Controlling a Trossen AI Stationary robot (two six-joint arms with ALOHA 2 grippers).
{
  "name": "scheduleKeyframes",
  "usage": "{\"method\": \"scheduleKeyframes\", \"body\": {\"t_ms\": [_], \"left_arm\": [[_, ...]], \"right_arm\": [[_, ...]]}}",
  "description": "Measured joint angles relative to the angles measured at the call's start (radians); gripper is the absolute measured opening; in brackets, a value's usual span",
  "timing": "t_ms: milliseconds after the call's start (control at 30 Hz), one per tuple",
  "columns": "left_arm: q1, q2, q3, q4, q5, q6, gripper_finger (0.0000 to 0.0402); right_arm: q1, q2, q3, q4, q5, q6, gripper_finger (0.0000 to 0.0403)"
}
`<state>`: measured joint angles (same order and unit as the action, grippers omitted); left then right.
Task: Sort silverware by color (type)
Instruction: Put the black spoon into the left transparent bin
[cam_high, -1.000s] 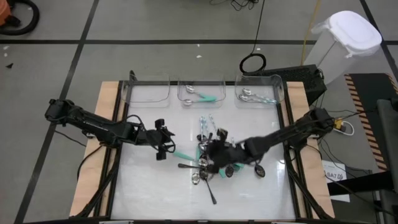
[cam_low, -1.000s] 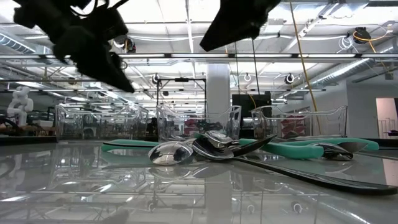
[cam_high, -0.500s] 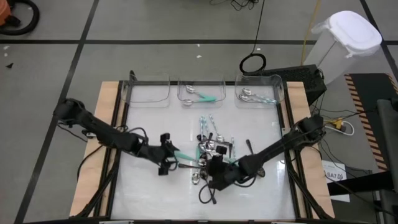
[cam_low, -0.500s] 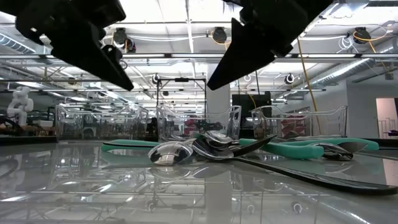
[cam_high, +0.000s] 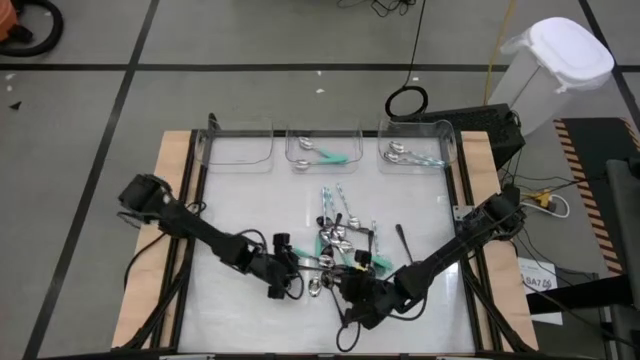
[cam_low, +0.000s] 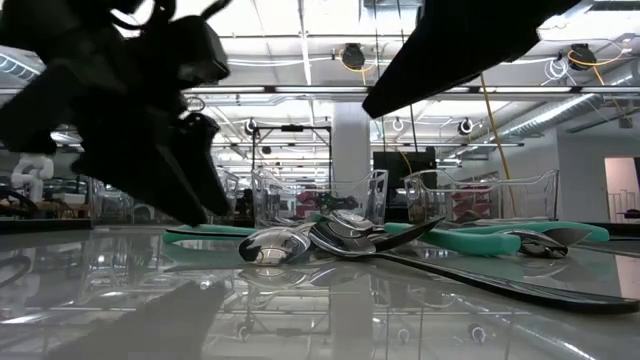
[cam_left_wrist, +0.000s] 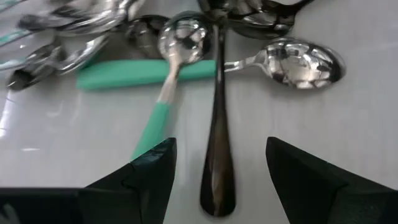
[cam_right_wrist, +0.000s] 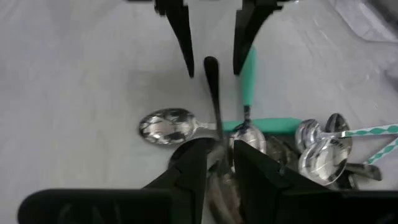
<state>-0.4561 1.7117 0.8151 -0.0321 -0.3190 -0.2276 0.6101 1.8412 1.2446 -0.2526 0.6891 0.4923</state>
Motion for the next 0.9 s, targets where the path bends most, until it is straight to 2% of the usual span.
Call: {"method": "scheduleKeyframes", "body": {"t_ms": [200,367,900], "left_arm": [[0.007,0.088,0.077,-0.016,0.003,0.017,0.0248],[0.039,0.112,0.097,-0.058,0.019,-0.042,0.0238],[0.048,0.115,0.095,-0.066,0.056,-0.044,0.0057]], "right_arm": [[0.011,0.000,0.000,-0.007,0.007,0.021,0.0077],[0.021,0.000,0.000,-0.010,0.023,0.000,0.0077],[-0.044,0.000,0.000,-0.007,0.025,-0.250,0.0077]]}}
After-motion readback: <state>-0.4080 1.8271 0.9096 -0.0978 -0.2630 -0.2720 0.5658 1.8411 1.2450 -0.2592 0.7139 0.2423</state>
